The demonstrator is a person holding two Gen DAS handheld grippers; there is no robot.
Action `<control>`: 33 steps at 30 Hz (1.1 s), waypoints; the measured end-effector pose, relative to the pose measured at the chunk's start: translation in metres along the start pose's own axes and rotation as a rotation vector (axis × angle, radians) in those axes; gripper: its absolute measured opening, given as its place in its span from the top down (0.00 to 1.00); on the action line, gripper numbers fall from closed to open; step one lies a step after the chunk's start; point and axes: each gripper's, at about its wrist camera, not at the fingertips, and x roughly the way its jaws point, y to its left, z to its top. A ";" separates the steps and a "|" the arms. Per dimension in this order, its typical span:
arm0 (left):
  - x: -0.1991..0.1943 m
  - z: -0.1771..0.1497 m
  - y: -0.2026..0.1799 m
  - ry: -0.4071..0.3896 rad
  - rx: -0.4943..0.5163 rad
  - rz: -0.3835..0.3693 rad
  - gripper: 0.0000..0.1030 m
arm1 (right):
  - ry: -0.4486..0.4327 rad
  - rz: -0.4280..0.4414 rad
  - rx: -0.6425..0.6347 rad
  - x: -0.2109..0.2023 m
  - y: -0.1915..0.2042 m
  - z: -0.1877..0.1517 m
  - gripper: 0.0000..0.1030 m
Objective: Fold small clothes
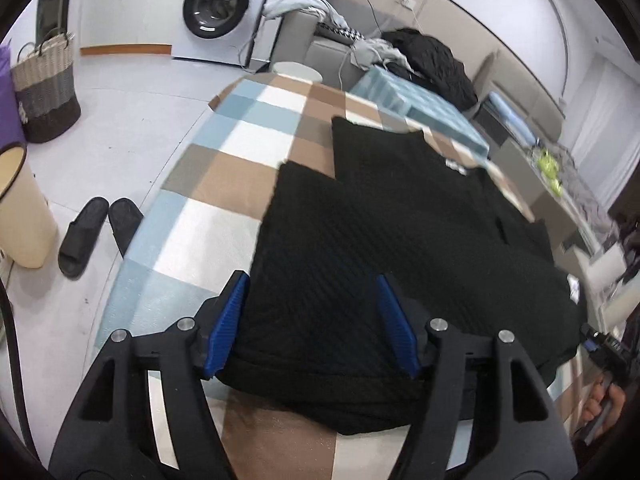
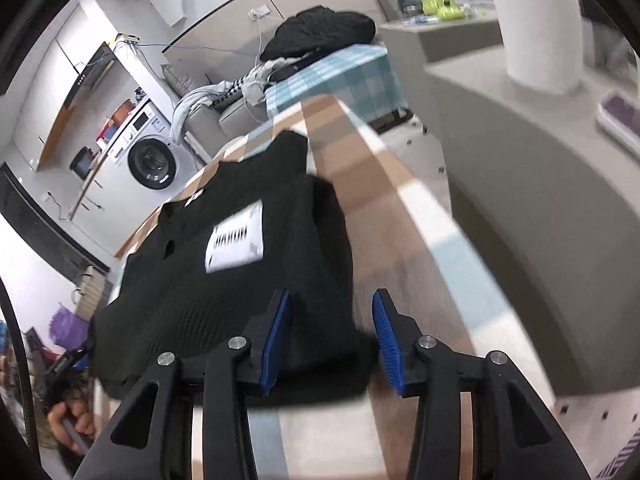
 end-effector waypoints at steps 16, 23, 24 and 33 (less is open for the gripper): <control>-0.006 -0.029 -0.025 0.024 0.105 0.037 0.88 | 0.054 0.007 -0.142 0.025 0.027 -0.010 0.80; -0.037 -0.056 -0.019 0.038 0.102 0.051 0.89 | 0.088 0.019 -0.153 0.010 0.023 -0.024 0.80; -0.039 -0.058 -0.018 0.040 0.100 0.049 0.89 | 0.093 0.019 -0.156 0.006 0.022 -0.027 0.80; -0.065 -0.056 0.000 0.014 0.014 -0.016 0.80 | 0.038 0.060 -0.116 -0.026 0.013 -0.026 0.69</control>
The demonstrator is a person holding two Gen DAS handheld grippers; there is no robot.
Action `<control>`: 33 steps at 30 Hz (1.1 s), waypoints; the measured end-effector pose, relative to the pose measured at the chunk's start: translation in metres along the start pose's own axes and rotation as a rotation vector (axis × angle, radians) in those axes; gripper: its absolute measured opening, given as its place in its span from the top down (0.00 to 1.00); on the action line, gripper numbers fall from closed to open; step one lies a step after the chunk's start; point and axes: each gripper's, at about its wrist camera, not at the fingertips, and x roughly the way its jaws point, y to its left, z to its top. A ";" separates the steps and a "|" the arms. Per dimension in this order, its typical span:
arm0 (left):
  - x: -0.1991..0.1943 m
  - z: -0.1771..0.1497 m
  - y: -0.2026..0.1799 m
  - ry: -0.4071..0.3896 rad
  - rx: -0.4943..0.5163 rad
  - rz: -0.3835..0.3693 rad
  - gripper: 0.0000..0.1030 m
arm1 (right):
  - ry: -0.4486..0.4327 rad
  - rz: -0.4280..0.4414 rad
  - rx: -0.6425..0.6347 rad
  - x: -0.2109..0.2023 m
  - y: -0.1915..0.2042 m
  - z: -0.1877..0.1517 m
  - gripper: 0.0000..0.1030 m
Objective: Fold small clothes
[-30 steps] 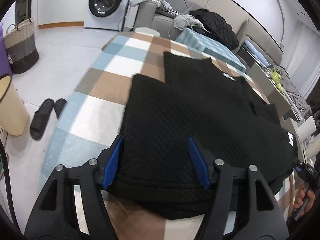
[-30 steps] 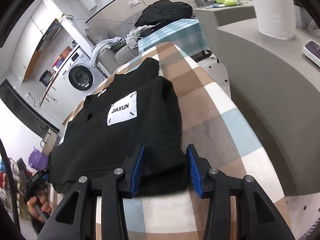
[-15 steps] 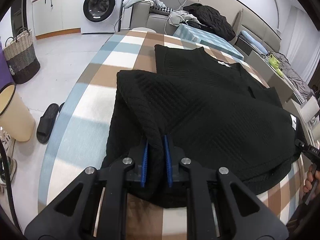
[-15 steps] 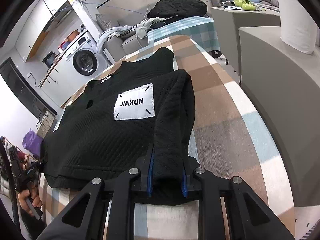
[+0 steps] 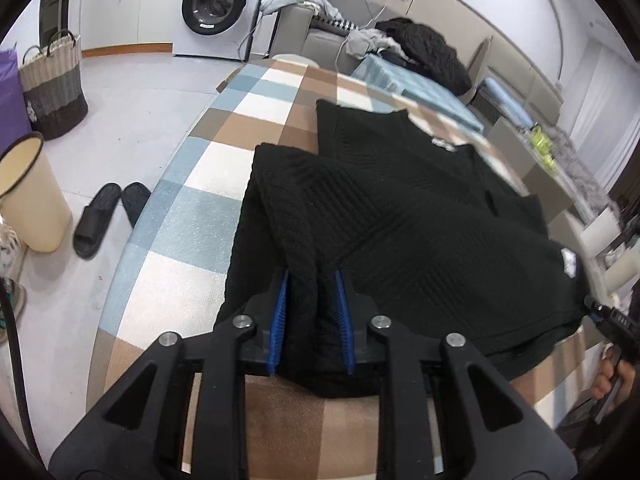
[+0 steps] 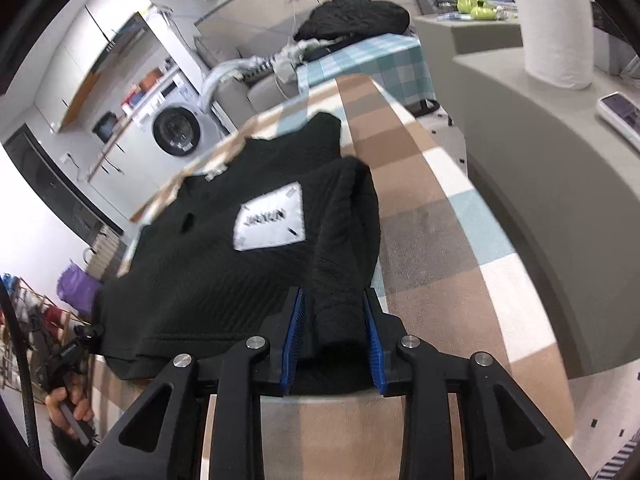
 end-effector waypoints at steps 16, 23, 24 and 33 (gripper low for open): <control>-0.016 -0.018 -0.005 0.016 0.002 -0.027 0.72 | 0.009 0.101 0.004 -0.001 0.014 -0.006 0.63; -0.008 -0.018 0.007 0.024 -0.019 0.017 0.73 | 0.021 0.095 0.019 0.003 0.010 -0.008 0.62; -0.006 -0.017 0.008 0.024 -0.022 0.022 0.73 | 0.022 0.096 0.026 0.005 0.009 -0.009 0.62; -0.017 0.001 0.010 -0.055 -0.063 -0.010 0.96 | -0.030 0.133 0.126 0.004 -0.003 -0.003 0.92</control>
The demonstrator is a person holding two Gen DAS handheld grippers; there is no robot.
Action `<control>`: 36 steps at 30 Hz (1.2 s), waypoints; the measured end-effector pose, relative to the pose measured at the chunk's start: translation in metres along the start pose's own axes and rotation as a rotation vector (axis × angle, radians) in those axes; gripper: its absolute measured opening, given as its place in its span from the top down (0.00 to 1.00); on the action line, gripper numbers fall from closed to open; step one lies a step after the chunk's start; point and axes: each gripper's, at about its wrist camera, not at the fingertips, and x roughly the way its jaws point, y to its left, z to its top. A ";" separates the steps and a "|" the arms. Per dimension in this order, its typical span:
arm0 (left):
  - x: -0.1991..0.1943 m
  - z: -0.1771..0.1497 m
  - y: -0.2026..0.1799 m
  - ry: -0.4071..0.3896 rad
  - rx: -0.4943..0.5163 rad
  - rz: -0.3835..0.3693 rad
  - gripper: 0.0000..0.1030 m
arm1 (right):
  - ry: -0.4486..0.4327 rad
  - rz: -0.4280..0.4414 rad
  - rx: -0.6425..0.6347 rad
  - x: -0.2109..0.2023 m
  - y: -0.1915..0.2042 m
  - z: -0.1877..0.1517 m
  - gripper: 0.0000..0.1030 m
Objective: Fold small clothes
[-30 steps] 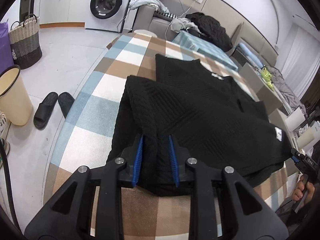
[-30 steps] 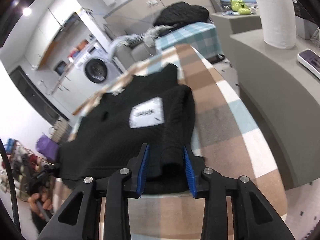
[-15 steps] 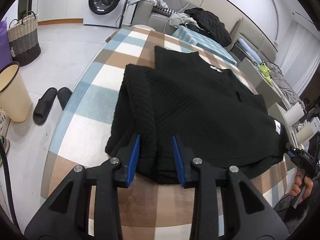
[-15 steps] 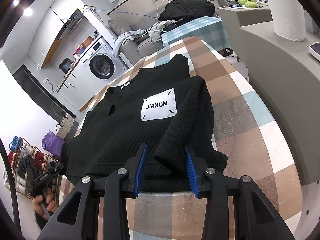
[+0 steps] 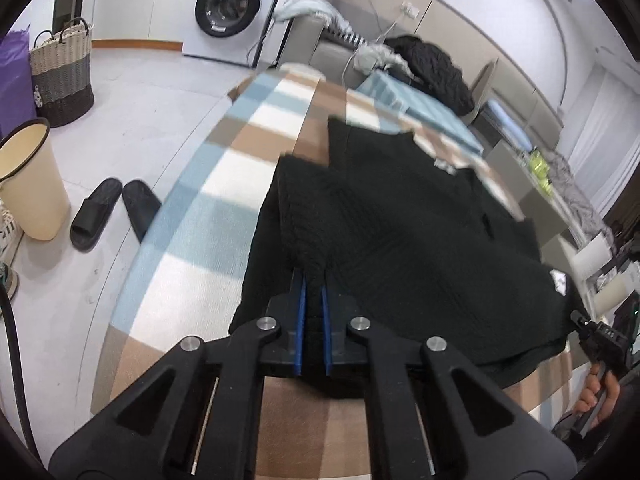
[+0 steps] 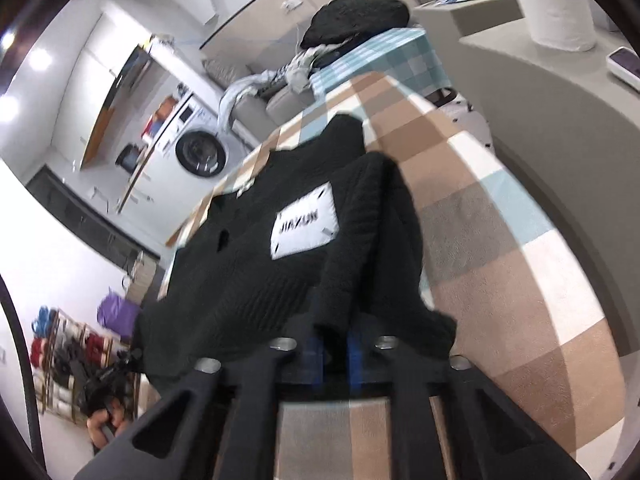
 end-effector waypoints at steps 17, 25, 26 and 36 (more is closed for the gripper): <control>0.022 0.139 -0.036 -0.170 0.035 -0.060 0.97 | -0.241 0.122 0.081 0.006 0.039 0.117 0.93; 0.113 0.188 -0.034 -0.074 -0.004 -0.031 0.96 | -0.230 -0.031 0.189 0.082 0.029 0.172 0.90; 0.124 0.190 -0.033 -0.055 -0.006 -0.014 0.94 | -0.208 -0.059 0.199 0.093 0.027 0.176 0.87; 0.127 0.167 -0.019 -0.030 0.028 0.028 0.35 | -0.140 -0.153 0.094 0.095 0.023 0.166 0.60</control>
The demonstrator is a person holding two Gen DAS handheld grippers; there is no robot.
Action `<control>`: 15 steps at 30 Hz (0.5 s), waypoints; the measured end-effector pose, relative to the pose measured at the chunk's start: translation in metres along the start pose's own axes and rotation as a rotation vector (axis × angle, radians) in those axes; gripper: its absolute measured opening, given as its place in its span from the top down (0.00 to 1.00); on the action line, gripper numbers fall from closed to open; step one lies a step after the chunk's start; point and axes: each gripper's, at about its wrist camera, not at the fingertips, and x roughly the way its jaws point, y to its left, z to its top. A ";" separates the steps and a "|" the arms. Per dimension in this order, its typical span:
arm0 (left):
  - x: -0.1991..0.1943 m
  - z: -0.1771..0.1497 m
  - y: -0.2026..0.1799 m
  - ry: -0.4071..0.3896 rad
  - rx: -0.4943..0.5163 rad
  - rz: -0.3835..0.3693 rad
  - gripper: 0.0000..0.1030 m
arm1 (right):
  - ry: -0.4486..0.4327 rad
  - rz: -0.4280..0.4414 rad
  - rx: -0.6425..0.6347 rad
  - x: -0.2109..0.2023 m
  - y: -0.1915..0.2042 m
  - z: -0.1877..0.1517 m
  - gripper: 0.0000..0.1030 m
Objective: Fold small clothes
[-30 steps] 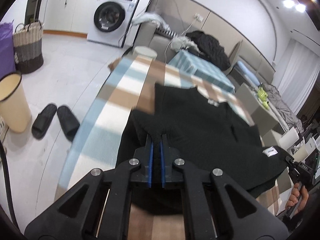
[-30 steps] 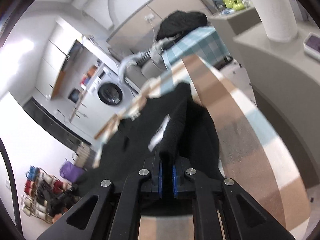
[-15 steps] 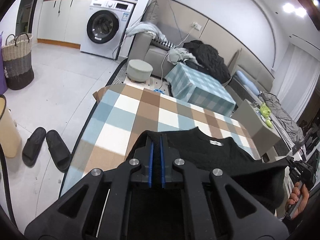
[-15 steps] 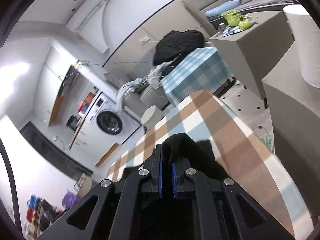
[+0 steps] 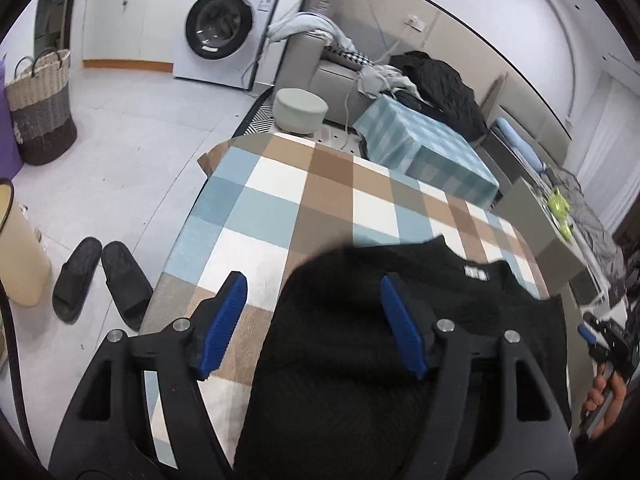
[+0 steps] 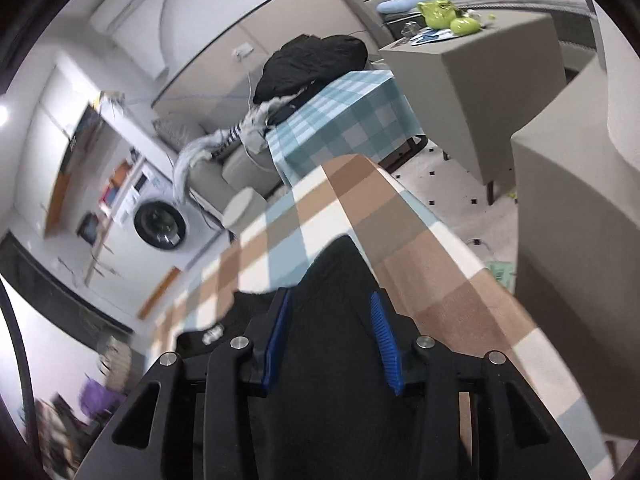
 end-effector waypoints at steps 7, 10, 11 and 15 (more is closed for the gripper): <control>0.015 -0.011 0.000 0.063 0.049 0.039 0.35 | 0.072 -0.115 -0.081 0.020 -0.010 -0.006 0.59; 0.029 -0.011 -0.005 0.091 0.065 0.038 0.35 | 0.100 -0.122 -0.090 0.037 -0.010 -0.005 0.59; 0.033 -0.011 -0.006 0.097 0.070 0.040 0.35 | 0.105 -0.126 -0.096 0.042 -0.009 -0.005 0.59; 0.050 -0.010 -0.012 0.120 0.092 0.044 0.35 | 0.097 -0.141 -0.114 0.061 0.000 -0.003 0.59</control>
